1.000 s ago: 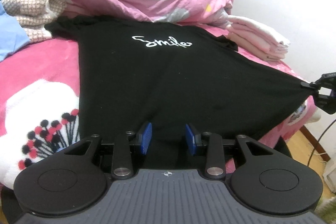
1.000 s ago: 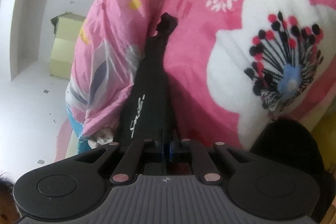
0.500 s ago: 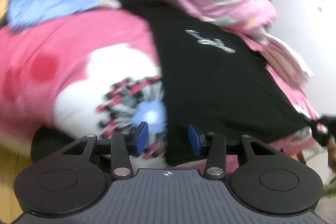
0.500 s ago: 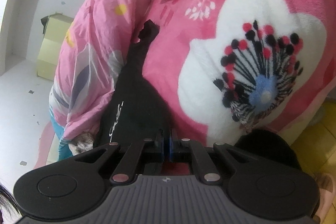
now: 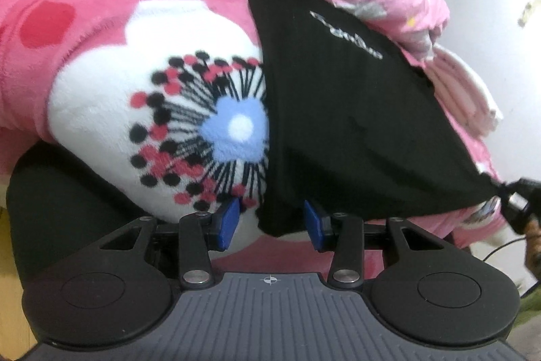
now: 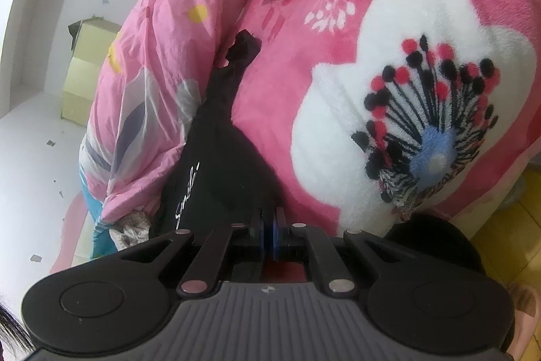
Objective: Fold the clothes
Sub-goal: 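Grasp the T-shirt hem with the left gripper while the right gripper holds the corner, then open both grippers, releasing the black T-shirt onto the bed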
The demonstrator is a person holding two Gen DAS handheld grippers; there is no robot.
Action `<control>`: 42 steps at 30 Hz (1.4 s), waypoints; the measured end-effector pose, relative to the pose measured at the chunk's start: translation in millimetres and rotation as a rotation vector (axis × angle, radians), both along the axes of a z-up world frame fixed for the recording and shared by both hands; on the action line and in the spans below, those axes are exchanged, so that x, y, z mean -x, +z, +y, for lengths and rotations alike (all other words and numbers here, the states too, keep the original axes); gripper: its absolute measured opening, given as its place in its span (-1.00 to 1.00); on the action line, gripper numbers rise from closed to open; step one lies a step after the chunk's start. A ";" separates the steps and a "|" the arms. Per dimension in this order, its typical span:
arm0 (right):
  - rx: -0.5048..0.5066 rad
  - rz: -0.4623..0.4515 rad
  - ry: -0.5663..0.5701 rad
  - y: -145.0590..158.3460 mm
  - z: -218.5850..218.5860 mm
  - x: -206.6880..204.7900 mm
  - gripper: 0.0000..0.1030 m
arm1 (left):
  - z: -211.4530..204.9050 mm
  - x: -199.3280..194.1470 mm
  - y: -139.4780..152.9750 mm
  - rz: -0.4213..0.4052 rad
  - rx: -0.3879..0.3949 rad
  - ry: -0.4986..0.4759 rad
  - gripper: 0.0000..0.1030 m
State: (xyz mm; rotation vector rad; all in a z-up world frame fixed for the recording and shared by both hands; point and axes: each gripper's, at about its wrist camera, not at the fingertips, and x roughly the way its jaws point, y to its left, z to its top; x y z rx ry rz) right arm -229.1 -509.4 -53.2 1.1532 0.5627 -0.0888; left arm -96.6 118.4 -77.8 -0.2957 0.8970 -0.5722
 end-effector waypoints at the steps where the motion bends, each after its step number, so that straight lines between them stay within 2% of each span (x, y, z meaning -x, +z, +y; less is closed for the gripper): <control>1: 0.001 0.000 0.001 -0.2 0.2 -0.2 -0.91 | -0.7 1.5 -0.8 -0.002 -0.001 0.002 -0.32; 4: 0.015 0.005 0.004 -0.3 0.6 -2.1 -0.91 | -2.8 6.6 1.3 -0.021 0.005 0.004 -0.94; 5: 0.028 0.007 0.007 1.1 1.3 -2.8 -0.91 | -1.8 7.2 6.2 -0.018 0.018 0.012 -0.95; 8: 0.061 -0.027 0.036 12.8 5.4 -1.8 -0.92 | 9.7 9.8 32.6 -0.001 0.075 0.026 -0.96; 10: 0.063 -0.094 0.057 31.5 6.4 6.7 -0.92 | 28.4 17.0 54.6 -0.018 0.105 0.035 -0.96; 12: 0.118 -0.118 0.066 51.2 8.9 17.3 -0.92 | 46.2 20.7 73.2 -0.043 0.115 0.043 -0.96; 14: 0.161 -0.090 0.084 53.6 13.1 21.5 -0.92 | 52.8 19.5 78.5 -0.053 0.083 0.035 -0.96; 18: 0.114 0.033 0.125 21.6 20.8 12.1 -0.93 | 47.4 13.3 65.2 0.006 0.017 0.005 -0.96; 20: 0.092 0.009 0.111 20.8 19.1 14.9 -0.93 | 44.4 10.9 60.8 0.033 -0.014 -0.006 -0.96; 23: 0.137 -0.008 0.114 30.7 20.5 20.2 -0.93 | 40.9 9.5 56.3 0.040 -0.045 -0.025 -0.96; 26: 0.162 0.023 0.116 26.1 20.4 21.8 -0.93 | 35.7 5.3 46.0 0.064 -0.074 -0.043 -0.96; 31: 0.157 0.101 0.107 -1.8 21.9 16.8 -0.93 | 30.2 -0.7 23.4 0.116 -0.129 -0.063 -0.95; 33: 0.176 0.133 0.114 -7.7 23.3 14.9 -0.89 | 33.4 -3.9 21.9 0.154 -0.144 -0.061 -0.89; 34: 0.189 0.159 0.112 -8.7 23.3 13.7 -0.79 | 35.1 -5.4 21.4 0.174 -0.152 -0.060 -0.89; 35: 0.206 0.191 0.105 -8.7 23.4 13.1 -0.46 | 36.8 -7.0 20.8 0.194 -0.159 -0.059 -0.85; 36: 0.233 0.230 0.094 -7.4 22.7 14.3 -0.28 | 38.5 -8.5 20.3 0.213 -0.167 -0.058 -0.82; 37: 0.256 0.240 0.078 -3.9 20.3 19.4 -0.13 | 40.3 -10.1 19.7 0.233 -0.174 -0.057 -0.71; 38: 0.279 0.251 0.062 -0.3 18.0 24.6 -0.13 | 42.0 -11.7 19.2 0.253 -0.182 -0.056 -0.59; 42: 0.351 0.243 -0.021 21.4 4.3 44.5 -0.12 | 56.9 -11.2 49.2 0.142 -0.157 -0.030 -0.55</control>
